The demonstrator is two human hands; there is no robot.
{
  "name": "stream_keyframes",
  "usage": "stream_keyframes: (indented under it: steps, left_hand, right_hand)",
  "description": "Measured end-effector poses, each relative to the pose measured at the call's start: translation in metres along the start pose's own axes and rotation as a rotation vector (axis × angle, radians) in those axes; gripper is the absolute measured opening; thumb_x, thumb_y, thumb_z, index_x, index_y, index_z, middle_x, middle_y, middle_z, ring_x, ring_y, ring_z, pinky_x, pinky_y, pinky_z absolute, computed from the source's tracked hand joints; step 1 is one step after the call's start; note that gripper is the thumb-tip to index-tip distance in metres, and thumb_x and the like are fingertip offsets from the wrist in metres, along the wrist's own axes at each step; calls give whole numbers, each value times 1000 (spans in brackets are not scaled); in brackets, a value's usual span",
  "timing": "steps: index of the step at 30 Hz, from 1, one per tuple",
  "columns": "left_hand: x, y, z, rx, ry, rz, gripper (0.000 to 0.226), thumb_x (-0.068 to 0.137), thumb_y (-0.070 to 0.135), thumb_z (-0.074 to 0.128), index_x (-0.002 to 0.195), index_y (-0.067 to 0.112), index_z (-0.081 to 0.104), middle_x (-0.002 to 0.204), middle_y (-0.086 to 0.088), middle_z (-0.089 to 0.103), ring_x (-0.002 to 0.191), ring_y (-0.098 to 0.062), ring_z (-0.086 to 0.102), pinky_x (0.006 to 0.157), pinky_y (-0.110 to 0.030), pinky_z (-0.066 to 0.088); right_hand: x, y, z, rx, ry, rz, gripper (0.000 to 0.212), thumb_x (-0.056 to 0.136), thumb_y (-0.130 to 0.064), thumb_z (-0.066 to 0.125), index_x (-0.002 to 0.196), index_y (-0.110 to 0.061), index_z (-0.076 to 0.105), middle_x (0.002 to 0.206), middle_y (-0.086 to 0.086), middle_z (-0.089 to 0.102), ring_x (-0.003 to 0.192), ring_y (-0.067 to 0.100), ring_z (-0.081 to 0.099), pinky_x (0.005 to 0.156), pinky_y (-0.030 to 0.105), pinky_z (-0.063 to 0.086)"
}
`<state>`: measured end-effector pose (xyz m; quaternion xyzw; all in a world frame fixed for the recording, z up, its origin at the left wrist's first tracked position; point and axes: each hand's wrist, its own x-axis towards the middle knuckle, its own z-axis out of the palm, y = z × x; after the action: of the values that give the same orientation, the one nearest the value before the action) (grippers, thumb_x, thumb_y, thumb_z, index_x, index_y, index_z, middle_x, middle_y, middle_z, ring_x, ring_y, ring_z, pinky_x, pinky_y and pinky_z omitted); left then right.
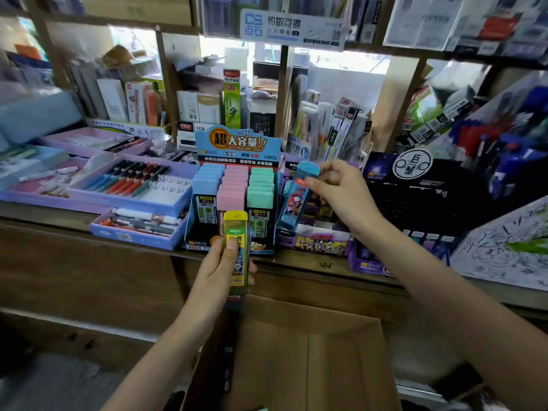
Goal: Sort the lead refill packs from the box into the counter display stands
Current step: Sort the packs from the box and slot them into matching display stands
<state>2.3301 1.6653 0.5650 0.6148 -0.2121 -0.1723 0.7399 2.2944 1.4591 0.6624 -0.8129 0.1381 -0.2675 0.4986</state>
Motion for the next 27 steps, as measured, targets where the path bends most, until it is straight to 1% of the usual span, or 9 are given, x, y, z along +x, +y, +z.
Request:
stream_keyframes:
  steps: [2,4,8,10,14,16,18,23,27]
  left_hand:
    - [-2,0,0,7,-5,-10,26,92,42,41,101,22,55,69,1,66,57,-10,61,47,-18,45]
    - [-3,-1,-1,12,-3,-19,26,92,42,41,102,23,56,69,1,66,58,-11,60,47,-19,45]
    - [-4,-1,-5,20,5,-37,27,90,45,43,100,24,57,70,0,66,59,-12,61,51,-21,48]
    - [-4,0,-7,29,1,-45,27,90,44,42,99,24,57,70,0,66,59,-12,61,51,-22,49]
    - [-4,-1,-5,38,-3,-55,25,95,38,40,100,19,56,68,0,66,57,-12,61,50,-22,49]
    - [-4,-1,-4,39,-11,-58,26,95,37,40,104,17,55,68,-1,66,57,-12,61,52,-22,51]
    - [-4,-1,-1,45,-24,-59,27,96,36,39,107,18,55,69,-1,66,59,-13,61,54,-22,51]
    - [-6,0,2,52,-44,-61,26,97,35,38,108,20,55,70,-2,65,61,-14,60,56,-24,51]
    - [-7,2,6,49,-51,-59,25,99,33,37,107,19,56,71,-4,64,60,-15,59,56,-24,50]
  right_hand:
    - [10,6,3,-24,30,-18,11,86,-17,66,89,-15,55,79,-1,69,66,2,62,60,18,44]
    - [19,12,7,-92,43,-41,13,87,-17,66,92,-12,55,81,2,68,72,7,63,60,15,45]
    - [29,24,12,-200,39,-76,14,86,-18,67,92,-15,54,81,1,66,75,8,60,64,15,42]
    - [31,31,12,-222,20,-74,14,85,-18,67,94,-13,57,86,5,69,81,14,63,67,14,43]
    - [34,39,16,-308,6,-88,14,84,-20,69,93,-13,60,91,5,67,91,22,61,82,33,48]
    - [36,41,20,-391,-22,-105,13,83,-22,70,88,-15,61,90,3,64,96,25,56,85,39,47]
    - [38,42,23,-467,-38,-117,15,82,-25,70,89,-16,61,91,3,61,100,27,52,87,42,45]
    - [41,45,25,-692,-3,-167,31,83,-37,67,105,-17,58,105,4,55,111,25,40,92,36,37]
    - [43,47,25,-773,-30,-93,41,83,-40,65,115,-19,52,120,6,50,118,26,35,94,37,34]
